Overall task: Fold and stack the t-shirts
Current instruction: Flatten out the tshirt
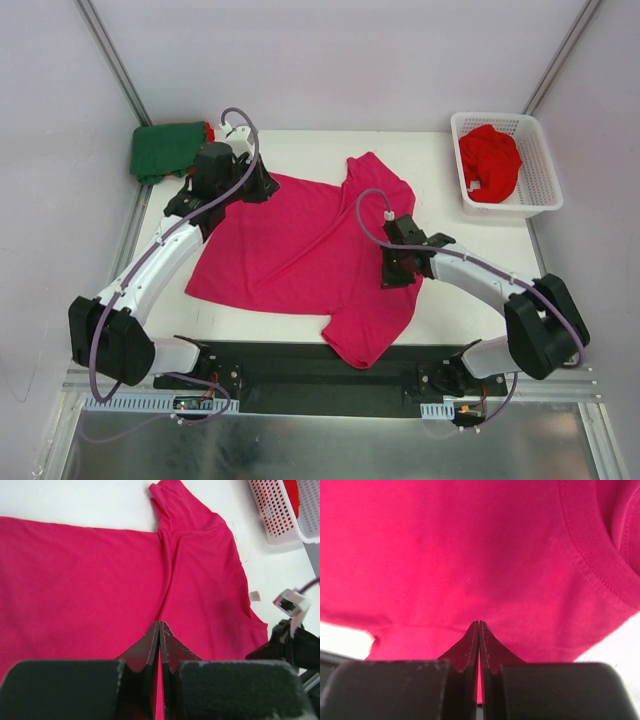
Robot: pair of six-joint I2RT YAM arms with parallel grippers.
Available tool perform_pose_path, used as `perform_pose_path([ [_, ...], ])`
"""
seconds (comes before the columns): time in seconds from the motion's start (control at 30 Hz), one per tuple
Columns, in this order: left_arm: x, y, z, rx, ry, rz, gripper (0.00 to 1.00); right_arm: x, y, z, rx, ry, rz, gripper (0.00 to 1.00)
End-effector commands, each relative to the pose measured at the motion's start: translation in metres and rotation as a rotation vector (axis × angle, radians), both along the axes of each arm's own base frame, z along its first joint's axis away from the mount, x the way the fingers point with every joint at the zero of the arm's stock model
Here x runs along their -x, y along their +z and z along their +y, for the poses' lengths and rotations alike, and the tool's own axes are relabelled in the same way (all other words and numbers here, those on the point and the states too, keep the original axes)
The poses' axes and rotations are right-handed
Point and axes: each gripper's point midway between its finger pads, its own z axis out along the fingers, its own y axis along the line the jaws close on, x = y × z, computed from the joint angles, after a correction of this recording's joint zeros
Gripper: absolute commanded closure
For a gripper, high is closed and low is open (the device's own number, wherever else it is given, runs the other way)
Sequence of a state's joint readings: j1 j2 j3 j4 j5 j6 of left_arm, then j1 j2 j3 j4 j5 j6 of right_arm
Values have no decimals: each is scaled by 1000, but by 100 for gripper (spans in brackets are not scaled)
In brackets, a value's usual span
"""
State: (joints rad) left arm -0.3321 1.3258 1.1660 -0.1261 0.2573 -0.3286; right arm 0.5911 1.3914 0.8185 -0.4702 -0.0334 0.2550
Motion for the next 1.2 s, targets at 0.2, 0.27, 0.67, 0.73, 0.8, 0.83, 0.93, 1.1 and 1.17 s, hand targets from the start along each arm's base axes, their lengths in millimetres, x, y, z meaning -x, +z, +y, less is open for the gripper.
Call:
perform_pose_path([
  [0.2,21,20,34,-77,66,-106,100,-21,-22,-27,249,-121,34,99],
  [0.27,22,18,40,-87,81,-108,100,-27,-19,-35,298,-143,19,99],
  [0.67,30,18,63,-133,139,-119,100,-29,-28,-91,412,-255,125,99],
  [0.73,31,16,67,-136,150,-117,100,-29,-28,-99,413,-270,134,99],
  [0.8,31,15,69,-139,156,-115,100,-29,-28,-104,414,-278,139,99],
  [0.83,32,14,69,-139,157,-115,100,-29,-28,-106,417,-277,140,99],
  [0.93,32,12,71,-139,161,-109,100,-28,-29,-114,432,-289,149,99],
  [1.1,31,10,73,-142,168,-105,100,-23,-32,-134,454,-314,171,99],
  [1.17,31,10,74,-142,171,-104,100,-22,-32,-139,456,-319,179,99],
])
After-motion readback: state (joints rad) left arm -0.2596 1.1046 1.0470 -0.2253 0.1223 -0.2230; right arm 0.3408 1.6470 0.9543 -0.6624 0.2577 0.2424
